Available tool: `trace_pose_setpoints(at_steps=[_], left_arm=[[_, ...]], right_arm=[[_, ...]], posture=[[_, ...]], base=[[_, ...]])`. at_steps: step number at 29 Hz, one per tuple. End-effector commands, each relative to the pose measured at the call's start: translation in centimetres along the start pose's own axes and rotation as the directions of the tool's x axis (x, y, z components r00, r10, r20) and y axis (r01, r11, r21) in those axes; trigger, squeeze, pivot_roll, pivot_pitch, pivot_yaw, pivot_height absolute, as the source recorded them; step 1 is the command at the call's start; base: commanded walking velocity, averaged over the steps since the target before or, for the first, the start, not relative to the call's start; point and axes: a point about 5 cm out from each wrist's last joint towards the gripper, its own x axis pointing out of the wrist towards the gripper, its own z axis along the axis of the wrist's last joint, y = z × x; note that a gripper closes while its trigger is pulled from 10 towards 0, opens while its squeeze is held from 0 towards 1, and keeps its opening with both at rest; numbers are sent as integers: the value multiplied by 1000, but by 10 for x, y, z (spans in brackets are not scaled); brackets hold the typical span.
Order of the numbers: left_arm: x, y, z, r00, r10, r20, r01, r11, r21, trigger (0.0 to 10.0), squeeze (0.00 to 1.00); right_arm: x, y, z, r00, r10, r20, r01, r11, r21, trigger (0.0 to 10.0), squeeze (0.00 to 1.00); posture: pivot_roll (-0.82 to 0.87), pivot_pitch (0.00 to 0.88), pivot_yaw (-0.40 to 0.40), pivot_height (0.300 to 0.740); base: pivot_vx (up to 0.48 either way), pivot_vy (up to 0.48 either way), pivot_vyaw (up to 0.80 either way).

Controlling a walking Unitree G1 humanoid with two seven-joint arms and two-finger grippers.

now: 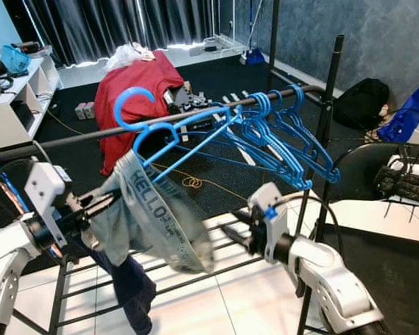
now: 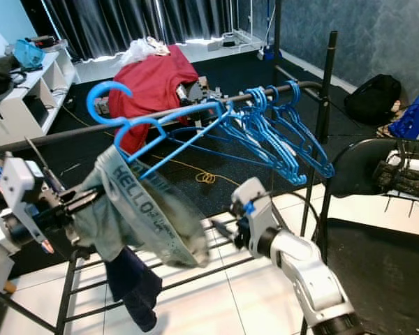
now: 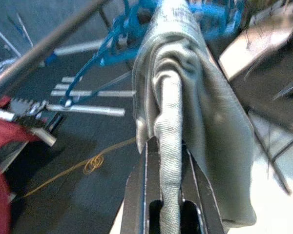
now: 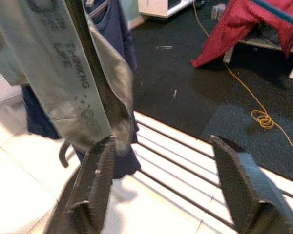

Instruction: Hang hanger

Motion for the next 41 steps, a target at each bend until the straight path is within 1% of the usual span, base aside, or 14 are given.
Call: trace_pose_setpoints(at_steps=[1, 2, 4, 7, 8, 9, 12, 16, 20, 22, 24, 28, 33, 41], left_arm=[[-2, 0, -2, 1000, -12, -21, 13, 1000, 17, 10000, 0], [-3, 0, -4, 991, -77, -114, 85, 994, 71, 10000, 0], [-4, -1, -2, 971, -143, -190, 168, 978, 123, 10000, 0], [-5, -2, 0, 952, -192, -238, 231, 961, 151, 10000, 0], [-4, -3, 4, 937, -229, -265, 281, 943, 176, 10000, 0], [-3, -4, 7, 926, -254, -279, 314, 929, 195, 10000, 0], [-2, -4, 11, 905, -290, -311, 366, 904, 222, 10000, 0], [-2, -4, 12, 889, -314, -334, 402, 884, 238, 10000, 0], [1, -5, 17, 882, -338, -330, 427, 868, 253, 10000, 0], [3, -6, 20, 877, -356, -322, 443, 858, 259, 10000, 0], [7, -10, 27, 870, -389, -302, 468, 844, 262, 10000, 0], [10, -18, 30, 849, -441, -293, 513, 820, 254, 10000, 0], [14, -35, 35, 808, -529, -259, 583, 781, 223, 10000, 0], [19, -47, 37, 788, -571, -230, 613, 760, 213, 10000, 0]], right_arm=[[3, 6, 2, 999, 31, 10, -31, 999, -10, 10000, 1000], [-8, 7, 3, 996, 88, -3, -88, 996, -27, 10000, 1000], [-23, 12, 14, 982, 184, 31, -183, 983, -15, 10000, 1000], [-34, 18, 25, 962, 265, 70, -265, 964, -12, 10000, 1000], [-45, 26, 39, 928, 353, 121, -354, 935, -14, 10000, 827], [-56, 32, 53, 889, 423, 178, -426, 905, -23, 10000, 0], [-70, 36, 76, 833, 487, 263, -487, 870, -71, 10000, 0], [-76, 32, 87, 826, 485, 288, -474, 874, -110, 10000, 0], [-78, 21, 91, 872, 426, 241, -395, 903, -169, 10000, 0], [-79, 16, 85, 901, 397, 176, -367, 912, -182, 10000, 0], [-78, 9, 66, 936, 350, 22, -340, 920, -196, 10000, 0], [-77, 5, 49, 945, 314, -93, -326, 927, -186, 10000, 0], [-72, 4, 50, 950, 303, -79, -313, 933, -179, 10000, 0], [-64, 5, 52, 951, 307, -48, -310, 930, -196, 10000, 0]], posture=[[-132, 0, 72, 740], [-138, 0, 75, 740], [-136, 0, 77, 740], [-135, 0, 81, 740], [-134, 0, 82, 740], [-134, 0, 86, 740], [-131, 0, 89, 740], [-131, 0, 89, 740], [-132, 0, 93, 740], [-134, 0, 94, 740], [-133, 0, 94, 740], [-131, 0, 95, 740], [-129, 0, 92, 740], [-128, 0, 94, 740]], base=[[0, 0, 0], [0, 0, 0], [0, 0, 0], [0, 0, 0], [0, 0, 0], [0, 0, 0], [0, 0, 0], [0, 0, 0], [0, 0, 0], [0, 0, 0], [0, 0, 0], [0, 0, 0], [0, 0, 0], [0, 0, 0]])
